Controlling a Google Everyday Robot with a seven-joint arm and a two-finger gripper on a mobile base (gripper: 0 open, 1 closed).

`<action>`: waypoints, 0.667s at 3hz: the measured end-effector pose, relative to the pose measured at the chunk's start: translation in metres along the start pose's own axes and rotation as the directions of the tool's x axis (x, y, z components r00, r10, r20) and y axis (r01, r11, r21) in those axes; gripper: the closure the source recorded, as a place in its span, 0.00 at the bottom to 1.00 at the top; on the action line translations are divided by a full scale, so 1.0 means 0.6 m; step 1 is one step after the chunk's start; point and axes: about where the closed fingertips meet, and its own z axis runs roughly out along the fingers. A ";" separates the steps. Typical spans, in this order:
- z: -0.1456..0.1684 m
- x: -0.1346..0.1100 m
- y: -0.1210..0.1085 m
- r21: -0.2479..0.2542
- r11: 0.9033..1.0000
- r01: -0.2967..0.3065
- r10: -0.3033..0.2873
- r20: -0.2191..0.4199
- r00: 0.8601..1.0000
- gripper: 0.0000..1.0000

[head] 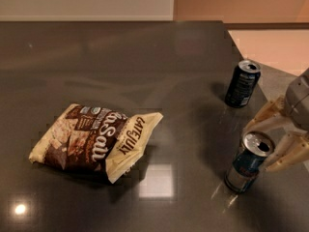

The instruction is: Move redbull can near brown chip bag

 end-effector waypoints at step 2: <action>-0.010 -0.036 -0.002 0.006 0.999 0.043 -0.043 0.028 0.999 0.94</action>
Offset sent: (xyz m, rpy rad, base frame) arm -0.0110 0.0265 0.0240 0.0384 0.0144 0.0814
